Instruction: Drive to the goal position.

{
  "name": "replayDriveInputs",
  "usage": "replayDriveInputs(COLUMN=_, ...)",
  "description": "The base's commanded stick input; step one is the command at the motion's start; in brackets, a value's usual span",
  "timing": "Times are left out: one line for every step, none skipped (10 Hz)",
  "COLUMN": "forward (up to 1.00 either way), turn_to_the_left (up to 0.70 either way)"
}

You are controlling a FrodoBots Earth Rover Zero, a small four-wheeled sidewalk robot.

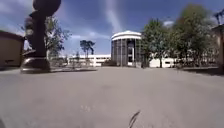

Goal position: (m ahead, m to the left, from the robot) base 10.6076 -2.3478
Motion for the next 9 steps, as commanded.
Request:
replayDriveInputs(forward=0.7, turn_to_the_left=0.06)
replayDriveInputs(forward=0.7, turn_to_the_left=0.06)
replayDriveInputs(forward=0.7, turn_to_the_left=0.06)
replayDriveInputs(forward=0.7, turn_to_the_left=0.06)
replayDriveInputs(forward=0.7, turn_to_the_left=0.06)
replayDriveInputs(forward=0.7, turn_to_the_left=0.06)
replayDriveInputs(forward=0.7, turn_to_the_left=0.06)
replayDriveInputs(forward=0.7, turn_to_the_left=0.06)
replayDriveInputs(forward=0.7, turn_to_the_left=0.06)
